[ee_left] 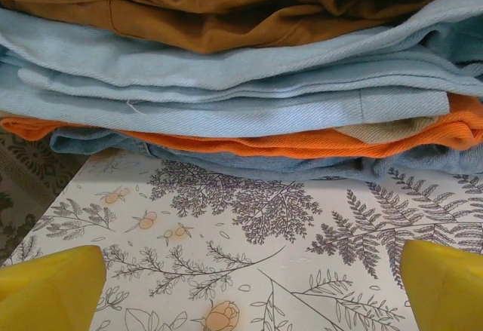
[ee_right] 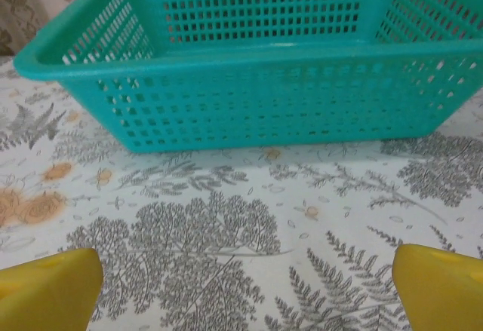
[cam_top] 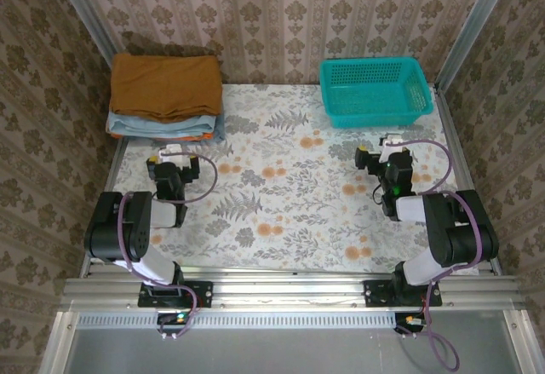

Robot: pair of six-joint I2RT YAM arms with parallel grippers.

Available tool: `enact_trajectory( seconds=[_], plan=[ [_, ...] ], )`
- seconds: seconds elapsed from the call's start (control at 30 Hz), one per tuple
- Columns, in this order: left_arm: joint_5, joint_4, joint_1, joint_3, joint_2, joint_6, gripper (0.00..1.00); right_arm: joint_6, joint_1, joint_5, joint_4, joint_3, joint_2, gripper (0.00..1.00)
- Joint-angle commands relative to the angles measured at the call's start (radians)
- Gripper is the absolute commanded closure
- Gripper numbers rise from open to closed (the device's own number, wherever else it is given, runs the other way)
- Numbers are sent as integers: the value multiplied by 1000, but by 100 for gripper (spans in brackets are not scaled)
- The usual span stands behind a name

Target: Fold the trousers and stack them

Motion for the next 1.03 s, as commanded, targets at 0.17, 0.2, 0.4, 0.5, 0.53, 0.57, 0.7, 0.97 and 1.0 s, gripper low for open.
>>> enact_trajectory(
  seconds=[0.17, 0.2, 0.4, 0.5, 0.53, 0.57, 0.7, 0.97, 1.0],
  plan=[
    [-3, -40, -4, 13, -10, -4, 0, -28, 10, 19, -40, -7, -4, 0],
    [-3, -42, -3, 13, -10, -3, 0, -28, 10, 18, -41, -6, -3, 0],
    [-2, -42, -3, 14, -11, -4, 0, -28, 10, 18, -47, -3, -2, 0],
    [-2, -42, -4, 14, -11, -4, 0, -28, 10, 17, -47, -3, -3, 0],
    [-1, -42, -4, 14, -10, -5, 0, -27, 10, 17, -47, -3, -3, 0],
    [-3, -42, -3, 14, -10, -4, 0, -28, 10, 17, -48, -3, -2, 0],
    [32, -67, 11, 25, -11, -12, 0, -27, 10, 16, -51, 0, -2, 0],
    [76, -87, 33, 31, -15, -24, 0, -26, 9, 13, -57, 3, 0, 0],
    [76, -86, 34, 30, -14, -23, 0, -26, 8, 12, -58, 3, -1, 0]
  ],
)
